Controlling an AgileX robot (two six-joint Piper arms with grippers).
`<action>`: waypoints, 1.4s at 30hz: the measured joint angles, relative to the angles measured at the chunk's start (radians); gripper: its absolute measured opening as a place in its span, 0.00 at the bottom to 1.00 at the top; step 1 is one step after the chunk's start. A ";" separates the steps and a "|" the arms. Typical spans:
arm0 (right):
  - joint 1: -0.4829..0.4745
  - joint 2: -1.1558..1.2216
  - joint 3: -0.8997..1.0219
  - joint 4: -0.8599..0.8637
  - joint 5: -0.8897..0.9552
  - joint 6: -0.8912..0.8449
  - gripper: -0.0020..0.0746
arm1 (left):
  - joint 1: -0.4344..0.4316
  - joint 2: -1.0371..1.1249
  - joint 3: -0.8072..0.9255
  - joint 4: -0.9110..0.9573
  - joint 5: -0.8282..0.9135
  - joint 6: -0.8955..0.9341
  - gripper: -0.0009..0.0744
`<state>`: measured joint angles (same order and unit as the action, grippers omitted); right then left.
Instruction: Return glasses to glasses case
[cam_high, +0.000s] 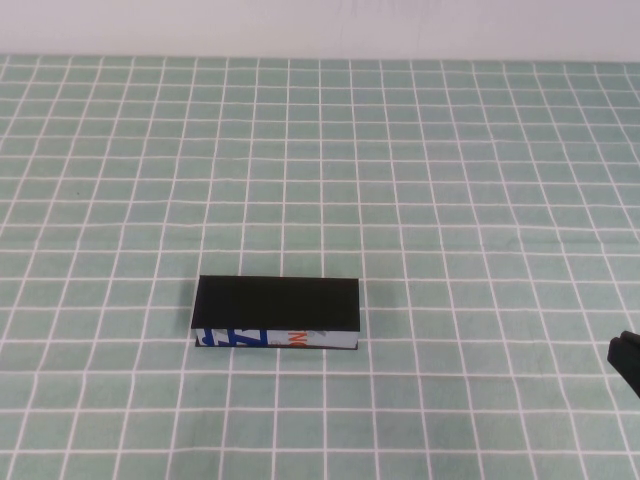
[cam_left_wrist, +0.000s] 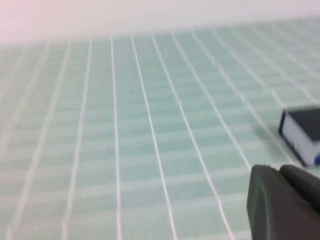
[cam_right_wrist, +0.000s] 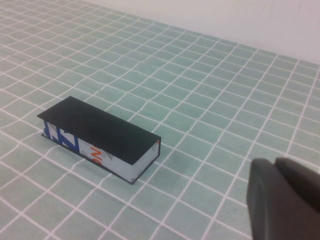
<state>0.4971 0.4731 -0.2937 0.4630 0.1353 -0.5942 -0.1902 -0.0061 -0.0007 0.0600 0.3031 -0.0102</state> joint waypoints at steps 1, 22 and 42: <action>0.000 0.000 0.000 0.000 0.000 0.000 0.01 | 0.000 -0.002 0.017 -0.001 0.009 -0.028 0.01; 0.000 0.000 0.000 0.000 0.081 0.000 0.01 | 0.000 -0.002 0.023 -0.004 0.056 -0.095 0.01; -0.276 -0.252 0.002 0.035 0.326 0.000 0.01 | 0.000 -0.004 0.023 -0.004 0.058 -0.095 0.01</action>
<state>0.2212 0.2213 -0.2920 0.4978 0.4616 -0.5942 -0.1902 -0.0100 0.0223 0.0556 0.3616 -0.1047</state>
